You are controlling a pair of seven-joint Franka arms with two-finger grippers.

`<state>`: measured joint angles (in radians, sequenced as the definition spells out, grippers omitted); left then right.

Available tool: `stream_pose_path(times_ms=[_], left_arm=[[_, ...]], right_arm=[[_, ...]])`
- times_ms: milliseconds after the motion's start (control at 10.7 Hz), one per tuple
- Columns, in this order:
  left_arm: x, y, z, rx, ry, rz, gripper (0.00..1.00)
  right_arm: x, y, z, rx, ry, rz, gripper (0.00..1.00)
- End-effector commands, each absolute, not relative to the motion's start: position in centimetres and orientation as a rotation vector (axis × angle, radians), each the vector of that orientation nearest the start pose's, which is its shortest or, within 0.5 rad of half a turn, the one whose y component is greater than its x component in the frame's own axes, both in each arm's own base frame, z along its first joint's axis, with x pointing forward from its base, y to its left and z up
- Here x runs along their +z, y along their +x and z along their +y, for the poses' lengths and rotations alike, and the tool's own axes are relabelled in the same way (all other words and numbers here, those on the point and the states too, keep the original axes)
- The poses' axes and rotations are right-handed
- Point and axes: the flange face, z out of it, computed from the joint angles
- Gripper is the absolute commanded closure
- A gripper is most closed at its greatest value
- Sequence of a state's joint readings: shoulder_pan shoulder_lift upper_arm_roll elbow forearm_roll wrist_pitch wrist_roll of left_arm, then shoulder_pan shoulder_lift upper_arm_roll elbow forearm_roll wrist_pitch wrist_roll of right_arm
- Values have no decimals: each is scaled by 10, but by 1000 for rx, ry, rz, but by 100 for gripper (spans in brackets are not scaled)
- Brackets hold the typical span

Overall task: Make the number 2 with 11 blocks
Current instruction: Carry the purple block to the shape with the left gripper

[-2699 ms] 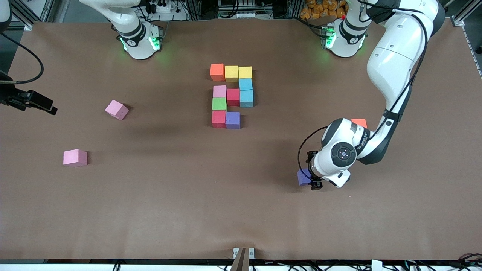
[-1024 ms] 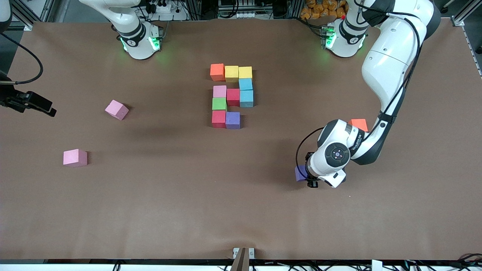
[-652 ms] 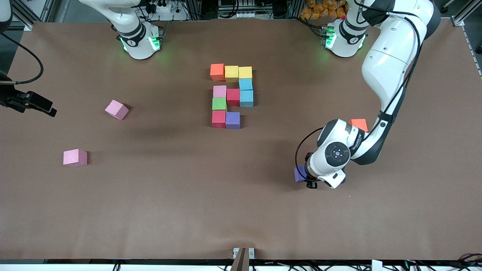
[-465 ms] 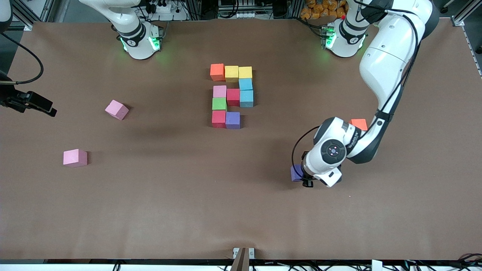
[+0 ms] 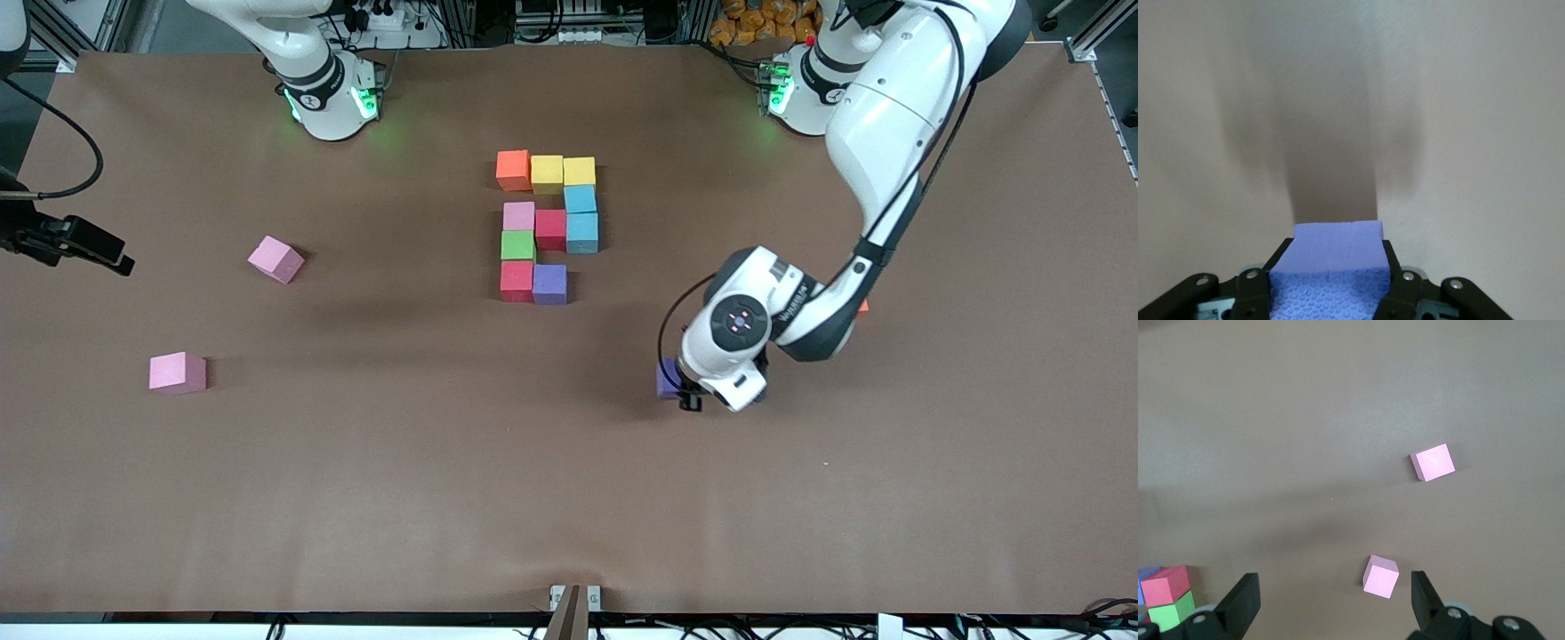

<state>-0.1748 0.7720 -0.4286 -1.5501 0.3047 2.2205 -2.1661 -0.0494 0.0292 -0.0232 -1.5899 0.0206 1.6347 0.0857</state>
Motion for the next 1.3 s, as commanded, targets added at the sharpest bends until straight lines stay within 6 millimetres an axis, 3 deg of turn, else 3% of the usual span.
stream_pose_path(times_ms=[0,186,465,652,931,1210], left_arm=[[225,561,-378,60,-2313,-2075,100],[223,517,-411,33,-2357,-2082,100],[209,472,-451,-10,-2382,-2081,100],[204,454,-472,-15,-2399,-2070,100],[203,440,-489,-1,-2413,-2081,100],[200,436,-494,2,-2405,-2085,100]], right_arm=[[609,569,-37,-31,-3121,250,0],[609,569,-37,-31,-3121,250,0],[608,569,-37,-29,-3121,250,0],[607,569,-37,-26,-3121,250,0],[607,569,-37,-24,-3121,250,0],[607,569,-37,-24,-3121,250,0]])
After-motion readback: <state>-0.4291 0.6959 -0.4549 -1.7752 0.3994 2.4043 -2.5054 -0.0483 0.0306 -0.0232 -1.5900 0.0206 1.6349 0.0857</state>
